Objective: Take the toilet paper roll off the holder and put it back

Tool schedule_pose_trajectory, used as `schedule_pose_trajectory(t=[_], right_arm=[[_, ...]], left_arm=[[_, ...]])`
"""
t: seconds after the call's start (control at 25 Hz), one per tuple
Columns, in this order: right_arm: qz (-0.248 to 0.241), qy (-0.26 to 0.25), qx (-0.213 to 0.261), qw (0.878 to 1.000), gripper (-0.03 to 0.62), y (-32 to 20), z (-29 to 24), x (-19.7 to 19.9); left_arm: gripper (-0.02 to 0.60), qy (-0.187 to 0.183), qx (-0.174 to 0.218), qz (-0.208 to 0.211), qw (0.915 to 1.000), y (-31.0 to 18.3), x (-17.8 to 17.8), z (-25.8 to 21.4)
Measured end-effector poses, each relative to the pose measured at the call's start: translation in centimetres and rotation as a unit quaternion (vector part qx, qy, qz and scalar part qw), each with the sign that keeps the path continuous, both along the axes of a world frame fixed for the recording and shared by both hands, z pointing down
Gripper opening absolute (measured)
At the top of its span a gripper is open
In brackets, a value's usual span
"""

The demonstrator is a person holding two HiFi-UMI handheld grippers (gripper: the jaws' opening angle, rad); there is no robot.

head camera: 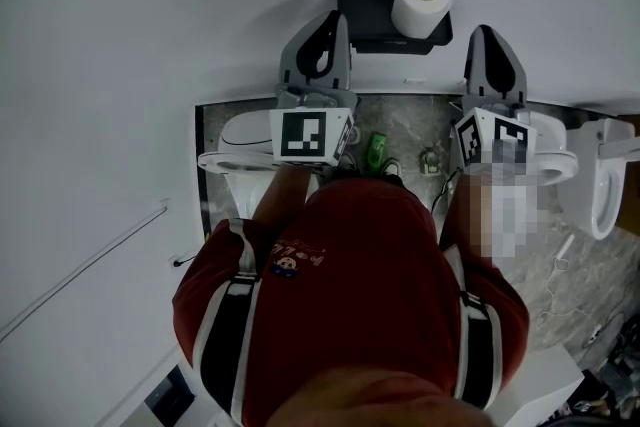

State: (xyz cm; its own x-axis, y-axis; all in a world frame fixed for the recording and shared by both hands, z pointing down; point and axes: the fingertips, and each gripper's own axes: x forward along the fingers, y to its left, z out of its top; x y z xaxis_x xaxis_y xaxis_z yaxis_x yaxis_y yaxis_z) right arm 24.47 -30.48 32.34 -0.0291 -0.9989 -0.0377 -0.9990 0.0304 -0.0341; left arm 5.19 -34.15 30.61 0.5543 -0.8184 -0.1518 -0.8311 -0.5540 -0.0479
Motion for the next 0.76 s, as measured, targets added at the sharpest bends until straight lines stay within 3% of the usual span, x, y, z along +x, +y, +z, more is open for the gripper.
schedule_pose_trajectory(t=[0.76], right_arm=[[-0.001,-0.004,0.006,1.000,0.015,0.07,-0.21,0.40]], left_arm=[[0.018,-0.005,0.003,-0.008,1.0000,0.18,-0.07,-0.15]])
